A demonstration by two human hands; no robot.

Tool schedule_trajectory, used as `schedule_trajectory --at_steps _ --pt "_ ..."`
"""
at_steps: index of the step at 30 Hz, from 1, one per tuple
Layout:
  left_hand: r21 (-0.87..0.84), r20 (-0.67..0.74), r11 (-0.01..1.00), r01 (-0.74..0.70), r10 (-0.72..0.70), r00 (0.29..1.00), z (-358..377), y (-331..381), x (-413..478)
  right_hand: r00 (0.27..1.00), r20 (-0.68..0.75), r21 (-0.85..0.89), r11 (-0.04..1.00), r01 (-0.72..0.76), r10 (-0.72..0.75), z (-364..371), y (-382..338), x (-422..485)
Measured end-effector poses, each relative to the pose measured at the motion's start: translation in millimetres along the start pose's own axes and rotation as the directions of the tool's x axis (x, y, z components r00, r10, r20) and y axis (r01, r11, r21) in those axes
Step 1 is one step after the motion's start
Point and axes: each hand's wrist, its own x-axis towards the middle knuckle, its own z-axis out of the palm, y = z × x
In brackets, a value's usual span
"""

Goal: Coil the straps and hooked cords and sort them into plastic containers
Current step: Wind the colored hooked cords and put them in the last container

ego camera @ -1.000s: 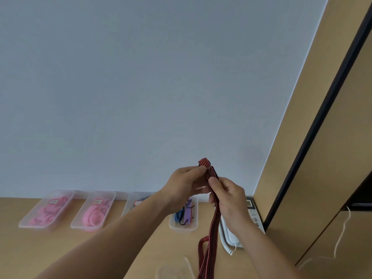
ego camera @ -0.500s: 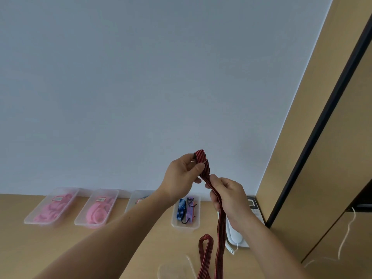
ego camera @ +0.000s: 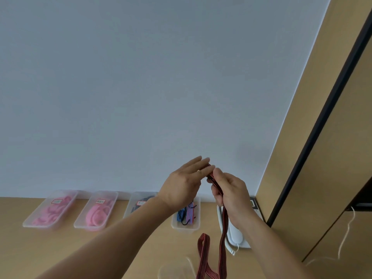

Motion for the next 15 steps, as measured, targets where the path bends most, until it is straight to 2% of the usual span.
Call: schedule_trajectory --at_steps 1,2,3,4,5,6,7,8,12,15 --pt "-0.165 0.013 0.970 0.178 -0.179 0.984 0.1 1.7 -0.3 1.000 -0.003 -0.005 1.000 0.015 -0.015 -1.0 0.3 0.1" --pt "-0.338 0.089 0.861 0.380 -0.372 0.924 -0.6 4.8 0.6 1.000 -0.007 -0.013 0.999 0.029 -0.029 -1.6 0.9 0.1" --pt "-0.494 0.216 0.670 0.555 -0.523 0.824 -1.9 8.1 3.6 0.999 -0.011 -0.021 0.999 0.041 -0.041 -1.9 1.5 -0.2" --pt "-0.617 0.357 0.427 0.661 -0.597 0.718 -3.0 11.2 7.7 0.999 -0.014 -0.027 0.998 0.048 -0.049 -1.3 2.3 -0.7" --pt "-0.687 0.471 0.203 0.698 -0.608 0.640 -2.7 12.2 10.5 0.998 -0.016 -0.036 0.998 0.055 -0.055 -0.2 3.6 -1.4" --pt "-0.719 0.535 0.061 0.693 -0.587 0.608 -2.9 12.7 11.9 0.998 -0.018 -0.047 0.997 0.059 -0.060 1.0 5.3 -2.4" --pt "-0.739 0.544 0.021 0.673 -0.571 0.615 -4.7 14.6 12.9 0.998 -0.022 -0.056 0.997 0.059 -0.061 2.1 7.2 -3.4" --pt "-0.759 0.524 0.034 0.650 -0.562 0.640 -6.7 16.3 13.2 0.998 -0.029 -0.061 0.997 0.054 -0.056 2.7 8.7 -4.2" --pt "-0.743 0.463 0.220 0.632 -0.513 0.723 -7.8 16.3 10.7 0.998 -0.061 -0.093 0.995 0.020 -0.025 0.9 10.5 -4.6" --pt "-0.715 0.401 0.302 0.630 -0.562 0.724 -6.0 15.0 10.4 0.995 -0.085 -0.122 0.991 -0.052 0.042 -0.2 10.2 -4.0"
